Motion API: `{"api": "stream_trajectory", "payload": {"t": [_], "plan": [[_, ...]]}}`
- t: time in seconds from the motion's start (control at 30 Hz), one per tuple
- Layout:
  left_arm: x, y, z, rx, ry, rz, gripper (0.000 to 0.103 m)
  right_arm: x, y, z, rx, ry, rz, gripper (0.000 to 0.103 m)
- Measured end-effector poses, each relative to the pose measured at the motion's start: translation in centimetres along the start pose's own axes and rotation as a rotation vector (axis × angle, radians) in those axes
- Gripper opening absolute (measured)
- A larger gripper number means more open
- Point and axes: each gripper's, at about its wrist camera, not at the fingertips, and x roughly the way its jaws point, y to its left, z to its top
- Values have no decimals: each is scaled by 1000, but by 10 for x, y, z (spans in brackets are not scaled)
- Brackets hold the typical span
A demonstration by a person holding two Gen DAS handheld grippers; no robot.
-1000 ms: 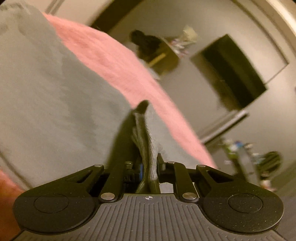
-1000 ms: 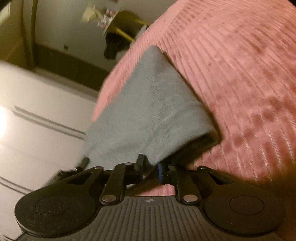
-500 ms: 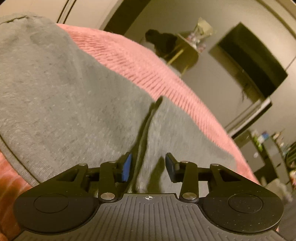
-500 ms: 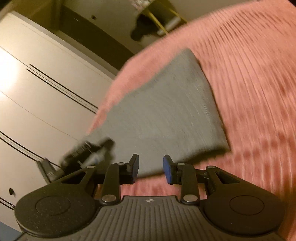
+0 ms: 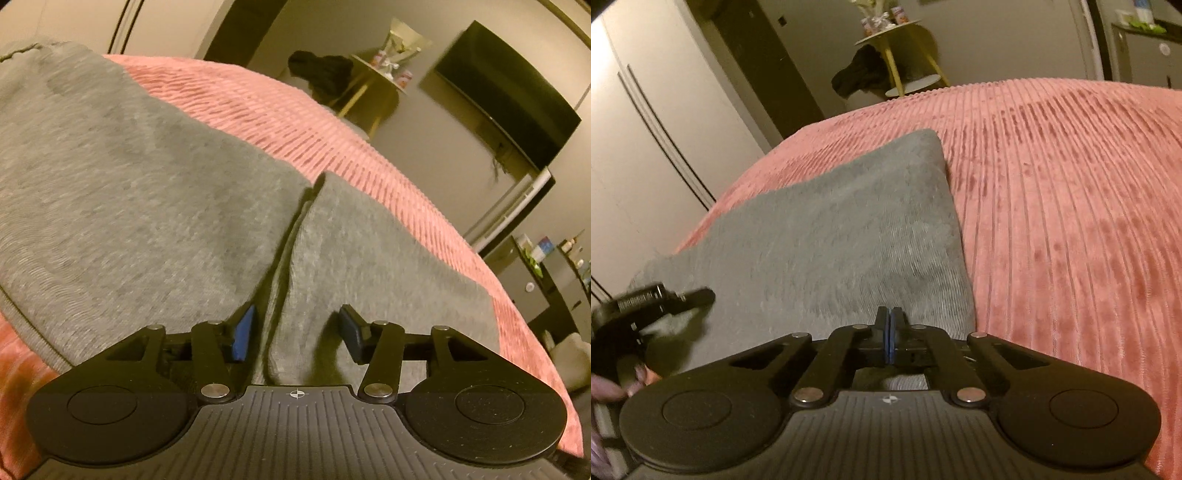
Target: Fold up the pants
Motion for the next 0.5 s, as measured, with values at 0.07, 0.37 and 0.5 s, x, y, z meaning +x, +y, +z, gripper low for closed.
{"api": "stream_trajectory", "payload": {"t": [0.07, 0.37, 0.5], "plan": [[-1, -2, -1, 12, -8, 6, 57, -7, 4, 3, 29, -17, 17, 4], [-13, -28, 22, 111, -141, 84, 66, 14, 21, 32, -61, -52, -16, 10], [19, -37, 42, 147, -89, 100, 75, 31, 12, 23, -107, -62, 9, 10]]}}
